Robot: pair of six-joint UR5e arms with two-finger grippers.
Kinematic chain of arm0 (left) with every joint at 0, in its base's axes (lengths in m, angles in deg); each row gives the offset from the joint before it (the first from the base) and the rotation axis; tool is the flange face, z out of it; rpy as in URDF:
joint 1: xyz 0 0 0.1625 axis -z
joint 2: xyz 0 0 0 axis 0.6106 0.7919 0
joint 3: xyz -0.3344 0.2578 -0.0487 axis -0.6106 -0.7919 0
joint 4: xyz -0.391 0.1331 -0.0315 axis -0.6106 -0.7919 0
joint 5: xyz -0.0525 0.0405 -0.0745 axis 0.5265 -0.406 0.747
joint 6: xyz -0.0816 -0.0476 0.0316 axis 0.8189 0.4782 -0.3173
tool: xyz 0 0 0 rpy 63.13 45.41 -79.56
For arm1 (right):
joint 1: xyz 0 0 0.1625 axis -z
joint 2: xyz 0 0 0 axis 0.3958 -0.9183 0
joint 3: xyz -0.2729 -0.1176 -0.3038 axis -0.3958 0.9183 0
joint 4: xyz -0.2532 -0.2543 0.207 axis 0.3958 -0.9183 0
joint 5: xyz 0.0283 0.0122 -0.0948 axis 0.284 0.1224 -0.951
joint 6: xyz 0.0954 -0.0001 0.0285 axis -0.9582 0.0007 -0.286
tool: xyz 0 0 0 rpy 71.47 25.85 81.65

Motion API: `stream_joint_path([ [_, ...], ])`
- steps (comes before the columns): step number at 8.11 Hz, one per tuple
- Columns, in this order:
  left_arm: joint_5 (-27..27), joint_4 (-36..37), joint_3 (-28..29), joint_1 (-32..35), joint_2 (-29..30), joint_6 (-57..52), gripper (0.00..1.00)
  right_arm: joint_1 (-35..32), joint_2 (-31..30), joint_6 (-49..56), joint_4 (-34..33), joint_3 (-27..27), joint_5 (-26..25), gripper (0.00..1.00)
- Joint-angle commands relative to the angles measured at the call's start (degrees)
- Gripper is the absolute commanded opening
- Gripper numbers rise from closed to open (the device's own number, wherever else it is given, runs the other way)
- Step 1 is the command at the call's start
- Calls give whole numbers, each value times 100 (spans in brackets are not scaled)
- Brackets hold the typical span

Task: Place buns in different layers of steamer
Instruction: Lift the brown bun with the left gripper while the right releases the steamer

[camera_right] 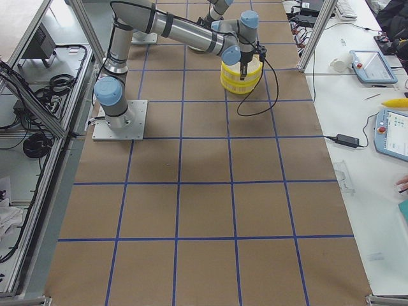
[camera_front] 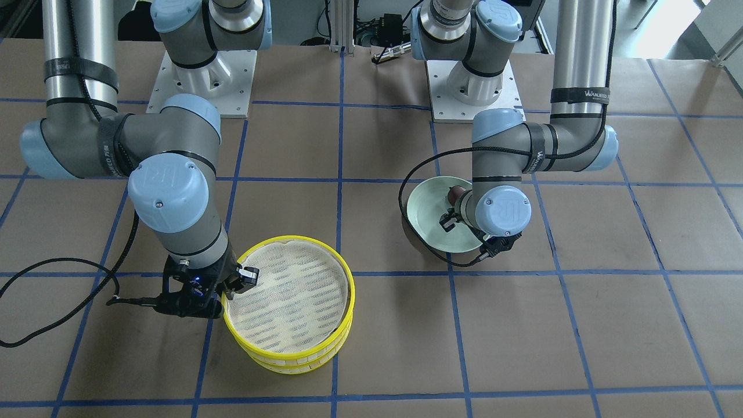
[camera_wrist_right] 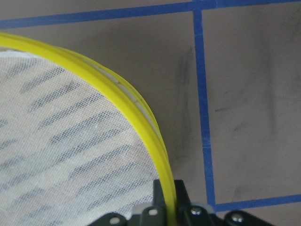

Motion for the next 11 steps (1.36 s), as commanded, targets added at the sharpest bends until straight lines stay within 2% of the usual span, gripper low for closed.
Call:
stream_joint_path([
  [1,-10,31,167,-4,6,28,0,-3,11,0,-9,0,-3,0],
  [2,-1,31,185,-4,6,28,0,-3,20,9,-9,-9,-21,0],
  [3,7,40,211,-4,6,37,0,-3,20,9,0,-9,-21,8],
  [4,-1,40,307,-4,-12,37,0,-3,20,9,0,-9,-21,18],
  [6,42,40,623,-4,-29,28,0,5,29,0,-9,-9,-21,44],
  [7,43,40,798,-4,-12,-7,0,-3,29,0,-9,-9,-12,67],
  [8,34,40,957,-4,-12,-68,0,-3,37,0,-9,-9,-12,79],
  [9,-1,40,1089,-4,-20,-78,0,-3,29,0,-9,-9,-12,89],
  [11,77,494,1387,-4,-38,-522,0,5,-32,87,9,0,-12,100],
])
